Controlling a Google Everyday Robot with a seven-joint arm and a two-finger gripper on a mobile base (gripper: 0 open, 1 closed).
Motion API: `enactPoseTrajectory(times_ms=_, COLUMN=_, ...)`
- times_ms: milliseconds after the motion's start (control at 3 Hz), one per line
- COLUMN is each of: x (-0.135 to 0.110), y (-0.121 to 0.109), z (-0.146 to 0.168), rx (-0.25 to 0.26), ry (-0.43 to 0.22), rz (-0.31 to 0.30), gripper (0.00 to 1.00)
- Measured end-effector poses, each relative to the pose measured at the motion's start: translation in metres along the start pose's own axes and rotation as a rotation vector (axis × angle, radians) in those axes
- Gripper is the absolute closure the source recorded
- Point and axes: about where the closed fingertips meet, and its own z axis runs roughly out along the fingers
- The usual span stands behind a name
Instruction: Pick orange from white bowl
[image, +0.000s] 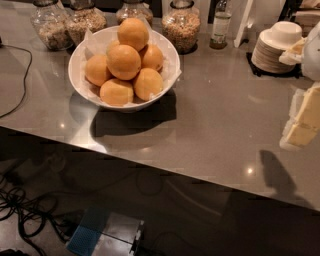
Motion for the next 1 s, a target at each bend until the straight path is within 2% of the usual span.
enactPoseTrajectory(times_ms=333, x=0.0, y=0.0, z=0.0, rx=0.0, ry=0.0, rz=0.0, gripper=0.0)
enactPoseTrajectory(times_ms=667, x=-0.017, y=-0.006, z=0.001, rx=0.007, ry=-0.023, rz=-0.034, gripper=0.0)
enactPoseTrajectory(times_ms=1000, x=-0.052, y=-0.024, z=0.002, rx=0.035, ry=-0.091, rz=-0.085, gripper=0.0)
